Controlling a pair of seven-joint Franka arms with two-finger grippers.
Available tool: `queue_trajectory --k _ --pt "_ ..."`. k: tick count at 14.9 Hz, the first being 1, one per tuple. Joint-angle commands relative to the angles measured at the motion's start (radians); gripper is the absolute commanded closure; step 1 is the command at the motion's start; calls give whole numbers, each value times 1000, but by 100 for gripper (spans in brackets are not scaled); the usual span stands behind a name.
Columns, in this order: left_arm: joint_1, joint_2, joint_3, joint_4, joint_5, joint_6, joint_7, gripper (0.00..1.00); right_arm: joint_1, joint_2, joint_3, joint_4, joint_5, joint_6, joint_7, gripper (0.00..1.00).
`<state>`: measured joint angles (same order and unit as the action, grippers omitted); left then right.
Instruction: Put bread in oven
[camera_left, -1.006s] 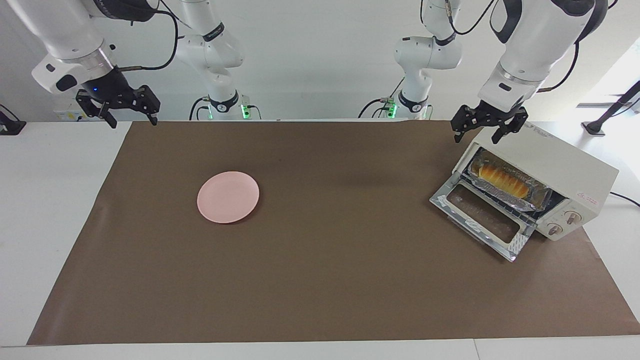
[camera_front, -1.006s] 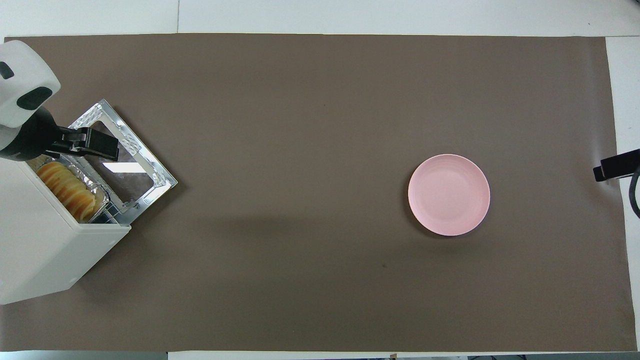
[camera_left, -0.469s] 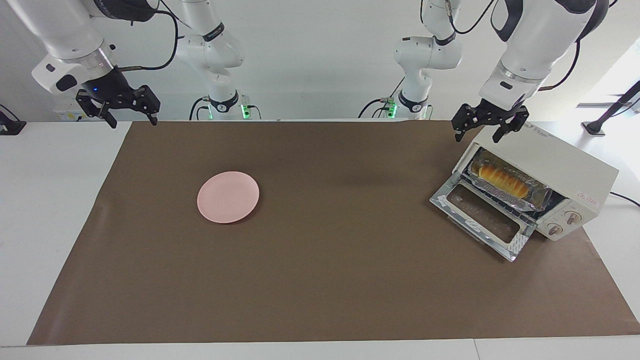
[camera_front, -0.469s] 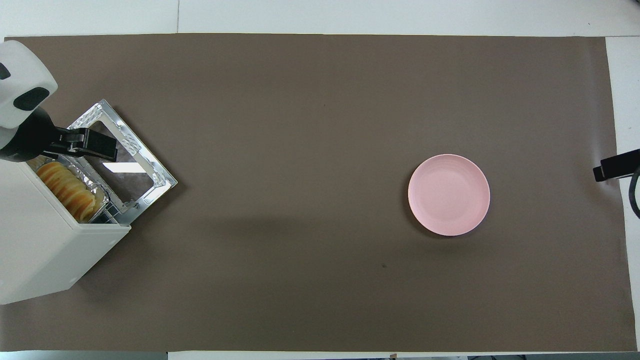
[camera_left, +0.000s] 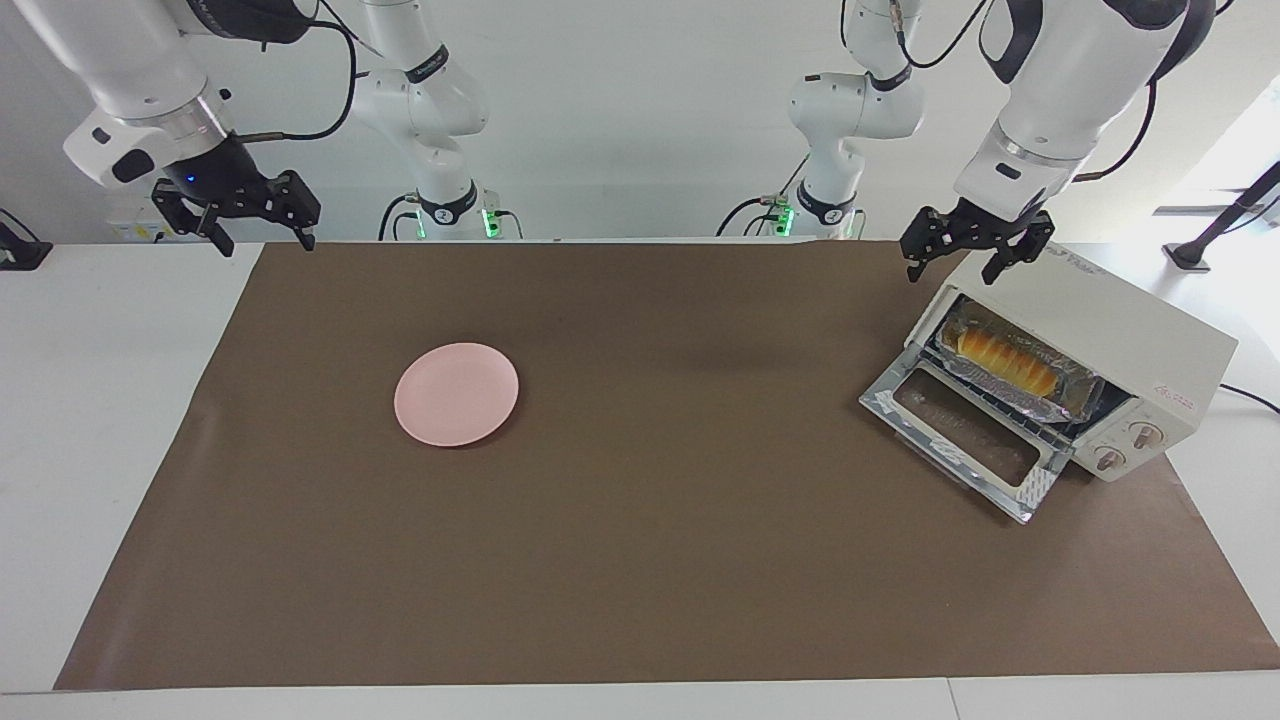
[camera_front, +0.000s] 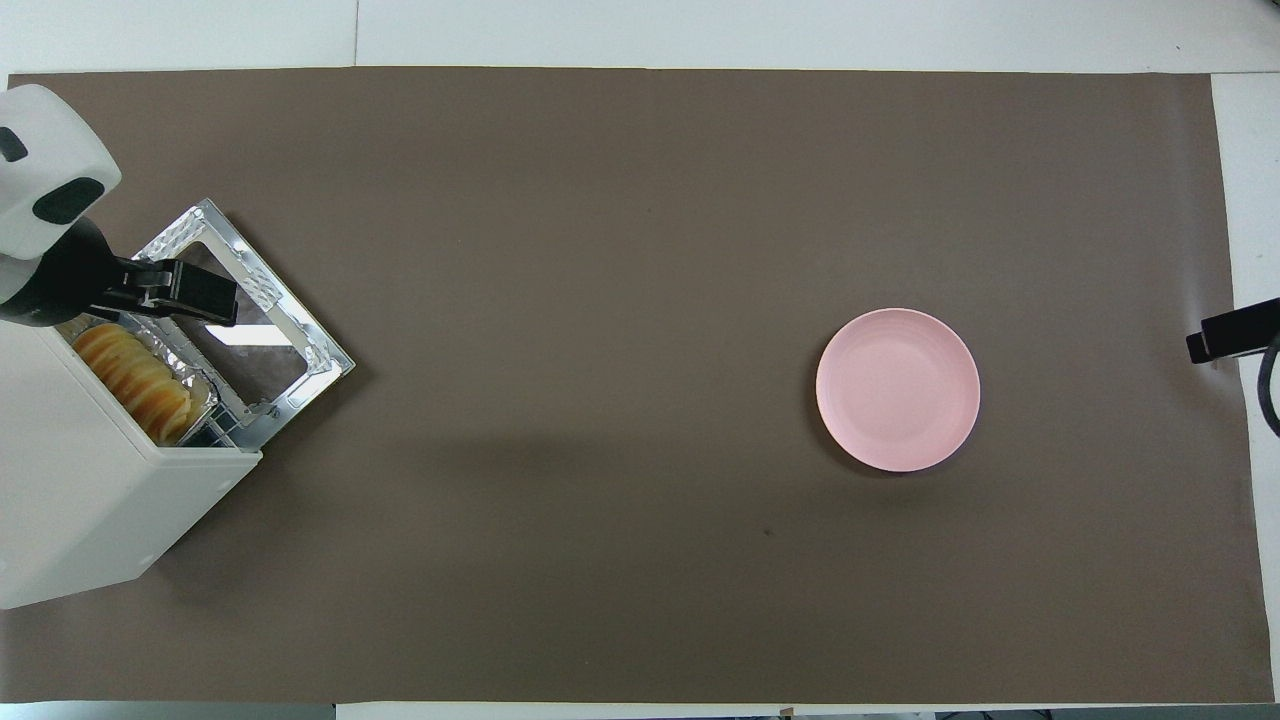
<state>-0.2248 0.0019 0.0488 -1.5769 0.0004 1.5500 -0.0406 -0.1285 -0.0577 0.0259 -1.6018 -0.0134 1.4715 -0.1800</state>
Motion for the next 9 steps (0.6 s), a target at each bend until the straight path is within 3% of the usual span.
queue_trajectory --k 1,9 --pt "16 -16 -7 -14 6 -4 -24 0 -17 -24 14 -26 -8 0 -15 0" --pt "18 -22 0 -25 7 -1 -41 0 -17 -24 14 -26 -8 1 -15 0"
